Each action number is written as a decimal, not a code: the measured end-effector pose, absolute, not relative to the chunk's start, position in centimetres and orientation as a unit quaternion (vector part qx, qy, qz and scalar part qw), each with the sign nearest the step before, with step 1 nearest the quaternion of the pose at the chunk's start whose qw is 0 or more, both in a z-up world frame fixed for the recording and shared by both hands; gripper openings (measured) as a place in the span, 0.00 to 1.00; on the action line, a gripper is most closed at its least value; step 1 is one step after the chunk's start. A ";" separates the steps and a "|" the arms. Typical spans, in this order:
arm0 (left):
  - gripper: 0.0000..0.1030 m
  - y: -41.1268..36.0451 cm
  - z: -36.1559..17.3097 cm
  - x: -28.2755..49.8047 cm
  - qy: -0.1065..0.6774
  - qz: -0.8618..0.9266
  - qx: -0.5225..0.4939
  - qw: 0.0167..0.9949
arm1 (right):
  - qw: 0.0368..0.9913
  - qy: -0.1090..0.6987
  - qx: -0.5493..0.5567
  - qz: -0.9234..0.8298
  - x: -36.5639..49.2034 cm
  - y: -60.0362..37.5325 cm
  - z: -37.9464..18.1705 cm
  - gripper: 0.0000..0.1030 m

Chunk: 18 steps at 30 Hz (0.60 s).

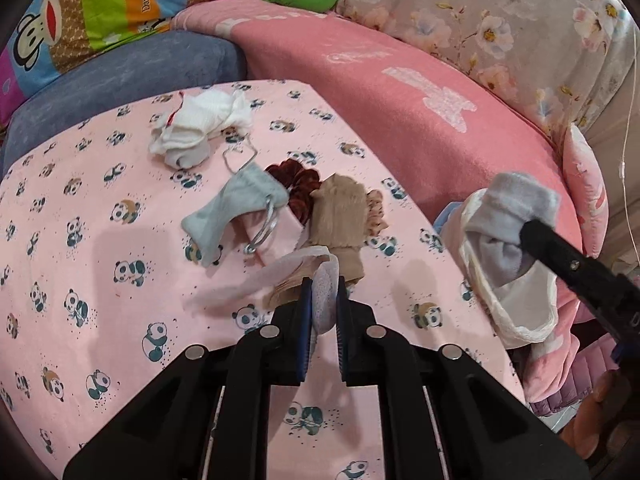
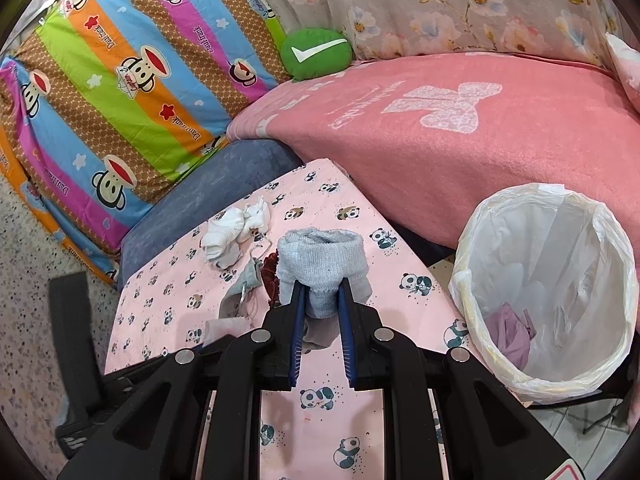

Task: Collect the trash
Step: 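Carry the bag and sock over the white bin and open both tools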

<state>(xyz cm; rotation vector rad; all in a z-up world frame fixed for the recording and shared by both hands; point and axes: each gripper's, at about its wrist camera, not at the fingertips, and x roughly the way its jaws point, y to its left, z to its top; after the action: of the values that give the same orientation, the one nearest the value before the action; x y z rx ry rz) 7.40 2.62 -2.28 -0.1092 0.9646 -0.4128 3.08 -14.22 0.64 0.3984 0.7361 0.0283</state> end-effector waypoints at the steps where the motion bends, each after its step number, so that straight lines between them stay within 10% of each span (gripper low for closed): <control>1: 0.10 2.1 -1.4 7.2 0.452 -0.205 -0.050 0.866 | 0.915 0.354 0.193 0.013 2.9 -14.4 0.9 0.17; 18: 0.10 -9.4 5.0 7.5 0.392 -0.316 -0.010 0.864 | 0.924 0.309 0.221 -0.050 -0.5 -21.9 3.2 0.17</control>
<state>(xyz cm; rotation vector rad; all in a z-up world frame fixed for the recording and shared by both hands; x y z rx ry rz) 7.47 -9.41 4.96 -0.0204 0.8213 -0.6622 -0.54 -21.95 3.24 0.4545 0.6334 -0.1035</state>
